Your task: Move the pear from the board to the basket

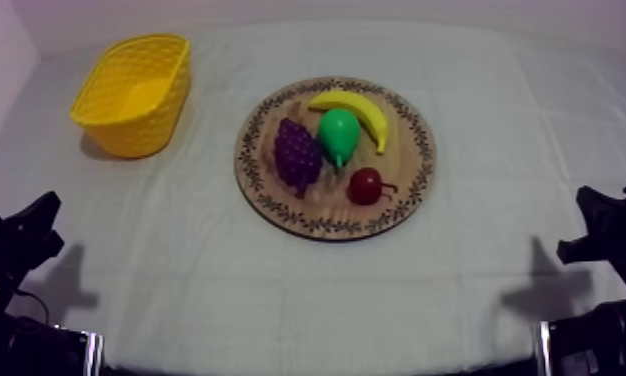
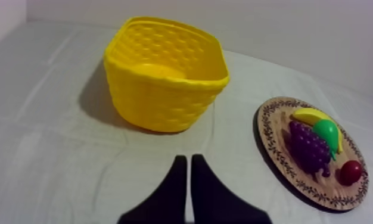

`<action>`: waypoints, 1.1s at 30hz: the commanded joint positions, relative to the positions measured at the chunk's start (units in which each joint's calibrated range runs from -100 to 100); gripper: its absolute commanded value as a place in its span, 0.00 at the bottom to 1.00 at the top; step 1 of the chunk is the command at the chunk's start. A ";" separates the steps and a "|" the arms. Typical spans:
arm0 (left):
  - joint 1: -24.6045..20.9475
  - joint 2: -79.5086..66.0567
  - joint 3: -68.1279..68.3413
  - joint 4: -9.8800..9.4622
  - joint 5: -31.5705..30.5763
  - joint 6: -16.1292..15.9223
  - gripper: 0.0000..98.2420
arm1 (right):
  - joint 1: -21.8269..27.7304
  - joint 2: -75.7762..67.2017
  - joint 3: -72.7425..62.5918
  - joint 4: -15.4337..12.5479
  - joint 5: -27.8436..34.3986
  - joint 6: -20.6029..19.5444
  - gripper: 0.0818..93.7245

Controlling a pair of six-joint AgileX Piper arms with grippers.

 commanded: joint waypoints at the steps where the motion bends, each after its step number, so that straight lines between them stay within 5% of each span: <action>1: 0.01 0.00 0.04 -0.02 -0.01 -0.03 0.00 | -0.01 0.01 0.04 -0.02 0.01 -0.02 0.00; 11: -0.05 0.00 -0.03 -0.02 0.40 1.64 0.01 | -0.01 0.01 0.04 -0.02 0.01 -0.02 0.00; 19: -0.62 0.08 -2.36 0.18 6.33 1.23 0.03 | -0.01 0.01 0.04 -0.02 0.01 0.01 0.00; 33: 5.60 31.27 -39.94 -2.27 18.02 7.38 0.01 | -0.01 0.01 0.04 -0.02 0.01 -0.01 0.00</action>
